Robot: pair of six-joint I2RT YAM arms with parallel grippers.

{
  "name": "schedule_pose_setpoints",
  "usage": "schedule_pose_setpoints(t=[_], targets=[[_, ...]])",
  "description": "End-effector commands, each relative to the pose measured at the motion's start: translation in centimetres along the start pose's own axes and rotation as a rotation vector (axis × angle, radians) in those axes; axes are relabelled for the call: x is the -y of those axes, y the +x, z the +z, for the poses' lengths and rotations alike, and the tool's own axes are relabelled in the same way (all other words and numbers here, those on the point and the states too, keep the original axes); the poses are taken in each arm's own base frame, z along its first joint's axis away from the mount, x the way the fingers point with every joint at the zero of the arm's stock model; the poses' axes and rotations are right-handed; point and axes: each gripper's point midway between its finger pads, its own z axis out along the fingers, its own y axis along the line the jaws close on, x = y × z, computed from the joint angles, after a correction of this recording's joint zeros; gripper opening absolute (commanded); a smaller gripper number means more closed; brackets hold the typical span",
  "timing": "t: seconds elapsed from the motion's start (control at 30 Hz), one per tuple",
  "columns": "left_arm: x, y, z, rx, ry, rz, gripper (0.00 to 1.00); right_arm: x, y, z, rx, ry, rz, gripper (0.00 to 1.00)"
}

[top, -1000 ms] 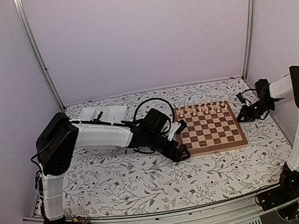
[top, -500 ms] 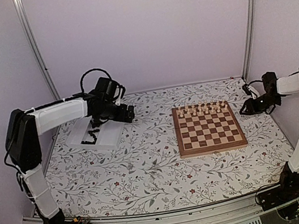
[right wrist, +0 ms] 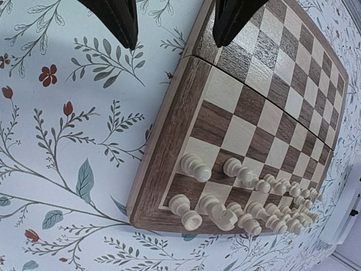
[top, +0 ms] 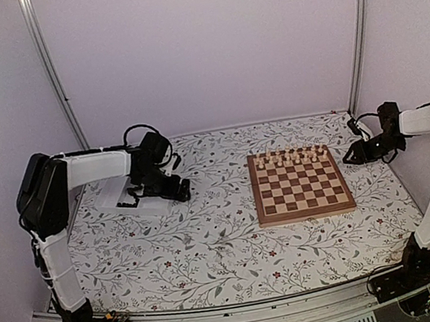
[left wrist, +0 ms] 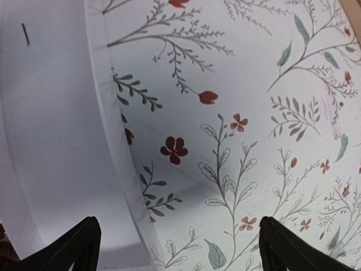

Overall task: Set up the chess pieces on the board
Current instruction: Move the storage box to the center of the board.

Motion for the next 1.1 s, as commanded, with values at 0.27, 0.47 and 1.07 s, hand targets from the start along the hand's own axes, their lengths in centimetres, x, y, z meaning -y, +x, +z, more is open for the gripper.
schedule_pose_setpoints(t=[0.27, 0.47, 1.07], targets=[[6.0, 5.3, -1.4, -0.119, 0.207, 0.113, 0.99, -0.9, -0.2, -0.4, 0.008, -0.036, -0.023, 0.49], [11.2, 6.5, -1.6, -0.126, 0.264, 0.21, 0.99, -0.9, 0.0, -0.2, 0.0, -0.045, -0.017, 0.5], [23.6, 8.7, -3.3, -0.124, 0.384, 0.384, 0.96, -1.1, 0.2, 0.0, -0.006, -0.064, -0.01, 0.5]])
